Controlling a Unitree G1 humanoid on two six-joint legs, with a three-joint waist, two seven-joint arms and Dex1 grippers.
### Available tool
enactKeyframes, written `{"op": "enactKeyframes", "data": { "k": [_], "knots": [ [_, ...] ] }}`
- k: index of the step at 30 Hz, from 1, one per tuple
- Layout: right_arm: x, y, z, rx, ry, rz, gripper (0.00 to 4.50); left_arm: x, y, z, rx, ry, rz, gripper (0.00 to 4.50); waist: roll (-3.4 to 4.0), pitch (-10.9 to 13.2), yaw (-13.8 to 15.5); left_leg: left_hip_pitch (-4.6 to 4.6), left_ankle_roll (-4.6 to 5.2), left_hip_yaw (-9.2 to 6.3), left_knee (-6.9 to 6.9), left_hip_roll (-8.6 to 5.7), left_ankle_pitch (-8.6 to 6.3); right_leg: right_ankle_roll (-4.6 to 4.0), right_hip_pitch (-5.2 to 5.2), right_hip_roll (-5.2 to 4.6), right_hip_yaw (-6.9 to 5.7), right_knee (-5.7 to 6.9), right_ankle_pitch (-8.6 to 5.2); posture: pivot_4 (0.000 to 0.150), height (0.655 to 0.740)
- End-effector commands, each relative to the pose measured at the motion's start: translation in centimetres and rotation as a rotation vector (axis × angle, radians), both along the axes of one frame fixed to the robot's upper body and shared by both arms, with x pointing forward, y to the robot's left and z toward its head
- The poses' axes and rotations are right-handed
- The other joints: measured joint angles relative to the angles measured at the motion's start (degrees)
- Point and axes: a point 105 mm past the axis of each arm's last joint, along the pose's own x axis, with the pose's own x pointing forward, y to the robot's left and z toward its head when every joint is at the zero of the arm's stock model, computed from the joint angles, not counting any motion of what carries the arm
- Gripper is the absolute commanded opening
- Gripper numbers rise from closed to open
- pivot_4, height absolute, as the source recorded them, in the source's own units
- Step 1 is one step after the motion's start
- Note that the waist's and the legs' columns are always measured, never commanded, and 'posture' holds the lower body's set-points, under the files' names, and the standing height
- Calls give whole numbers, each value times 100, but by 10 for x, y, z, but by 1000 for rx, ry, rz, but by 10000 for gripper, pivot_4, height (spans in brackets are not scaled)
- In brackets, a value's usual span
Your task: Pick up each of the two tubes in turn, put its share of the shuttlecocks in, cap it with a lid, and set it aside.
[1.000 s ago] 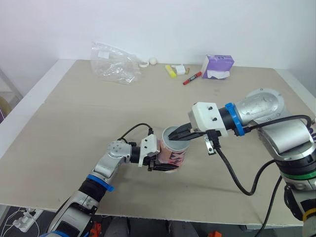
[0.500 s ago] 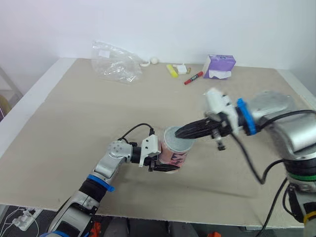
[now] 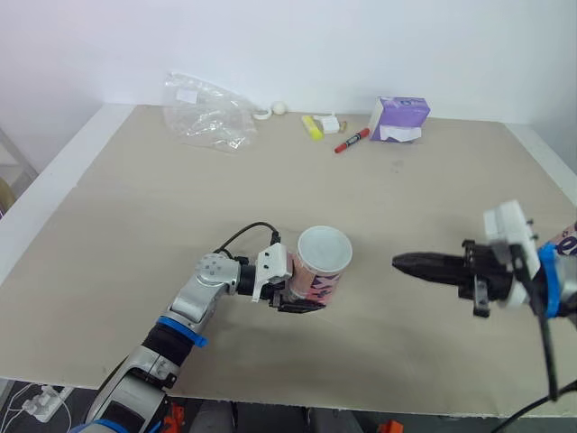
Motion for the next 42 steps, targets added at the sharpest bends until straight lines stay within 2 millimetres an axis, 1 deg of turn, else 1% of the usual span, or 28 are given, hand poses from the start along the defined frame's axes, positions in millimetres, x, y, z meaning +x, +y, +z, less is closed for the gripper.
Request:
{"op": "enactKeyframes", "data": {
  "k": [1, 3, 7, 8, 12, 17, 23, 28, 34, 42],
  "knots": [
    [-4, 7, -6, -20, -75, -9, 10809, 1, 1, 14, -22, -45, -17, 45000, 14, 19, -9, -2, 0, 5, 1, -3, 0, 0, 0, -5, 2, -1, 0, 1500, 7400],
    [-7, 13, -21, -16, -54, -5, 20825, 2, 3, 17, -22, -56, -20, 45000, 8, 29, -6, -2, -1, 8, 0, -3, -1, 1, 0, -7, 4, -2, 0, 1500, 7400],
    [-7, 21, -40, -3, -46, -12, 41479, 3, 14, 23, -9, -83, -20, 45000, 13, 47, -9, -2, -1, 1, -10, -1, -1, -2, -1, -1, 2, -2, -5, 1500, 7400],
    [-5, 23, -44, 6, -49, -18, 44373, 3, 19, 25, -4, -90, -15, 45000, 12, 48, -9, -2, -1, 1, -13, 0, -1, -3, -2, -1, 2, -2, -6, 1500, 7400],
    [3, 32, -53, 32, -69, -27, 44373, 1, 38, 27, 20, -108, 5, 45000, 13, 52, -8, 0, -1, 0, -20, 4, -1, -7, -4, 3, 2, -2, -8, 1500, 7400],
    [13, 47, -59, 68, -107, -22, 44373, -7, 51, 35, 12, -109, 26, 45000, 13, 54, -4, 0, -2, -1, -22, 4, -1, -8, -1, 2, 2, -2, -12, 1500, 7400],
    [20, 63, -61, 103, -133, -6, 44373, -24, 58, 40, -25, -71, 48, 45000, 17, 57, -4, 0, -2, -6, -27, 6, -1, -11, -1, 5, 0, -2, -17, 1500, 7400],
    [24, 74, -60, 143, -139, 17, 44373, -29, 62, 46, -76, -9, 92, 45000, 19, 59, -3, 1, -2, -10, -25, 6, -1, -11, 2, 6, -2, -2, -16, 1500, 7400],
    [28, 89, -63, 159, -153, 57, 44373, -35, 65, 42, -69, 12, 104, 45000, 20, 59, -3, 3, -2, -14, -26, 7, -1, -13, 4, 8, -4, -2, -16, 1500, 7400],
    [36, 103, -64, 187, -159, 84, 44373, -39, 69, 36, -59, 18, 116, 45000, 22, 60, -7, 4, -2, -15, -26, 9, -1, -16, 4, 11, -6, -1, -15, 1500, 7400]
  ]
}}
